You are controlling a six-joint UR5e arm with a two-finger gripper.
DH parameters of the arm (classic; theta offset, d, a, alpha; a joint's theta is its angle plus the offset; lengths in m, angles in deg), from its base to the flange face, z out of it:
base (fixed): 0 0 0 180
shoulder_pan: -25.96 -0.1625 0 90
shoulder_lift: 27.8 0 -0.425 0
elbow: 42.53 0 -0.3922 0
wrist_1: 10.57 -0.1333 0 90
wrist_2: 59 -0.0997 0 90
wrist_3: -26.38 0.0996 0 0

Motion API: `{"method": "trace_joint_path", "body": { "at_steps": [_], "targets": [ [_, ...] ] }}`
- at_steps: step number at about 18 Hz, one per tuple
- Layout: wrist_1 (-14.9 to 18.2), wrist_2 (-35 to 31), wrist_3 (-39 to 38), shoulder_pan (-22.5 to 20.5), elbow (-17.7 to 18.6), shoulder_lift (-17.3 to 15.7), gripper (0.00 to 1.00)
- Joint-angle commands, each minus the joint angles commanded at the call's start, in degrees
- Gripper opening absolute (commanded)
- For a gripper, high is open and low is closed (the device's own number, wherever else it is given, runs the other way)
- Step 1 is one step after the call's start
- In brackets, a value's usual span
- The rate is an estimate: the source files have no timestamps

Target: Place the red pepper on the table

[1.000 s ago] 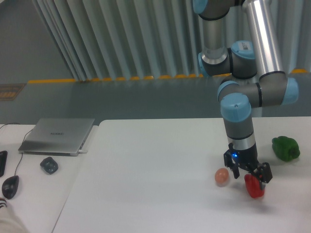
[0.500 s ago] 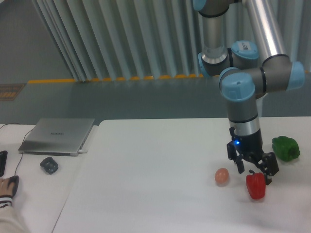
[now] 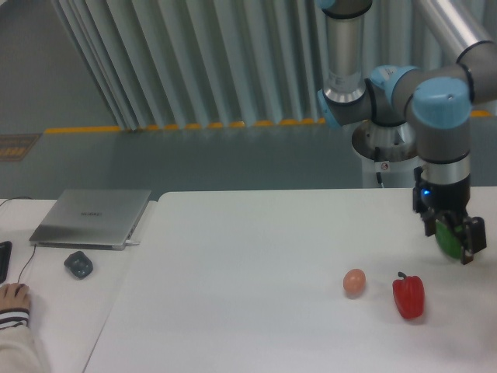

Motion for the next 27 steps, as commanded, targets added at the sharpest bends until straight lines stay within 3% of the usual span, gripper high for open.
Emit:
{"method": "trace_joint_path", "body": {
  "at_steps": [3,5,12,27],
  "targets": [
    [3.08,-0.09,9.92,-2.37,0.09,0.00,1.00],
    [3.44,0.00,11.96,-3.25,0.17,0.00,1.00],
    [2.74,-0.53,14.16,-4.22,0.70,2.90,1.00],
    [2.30,0.53,15.13,-5.01,-0.62,4.48,1.00]
  ]
}}
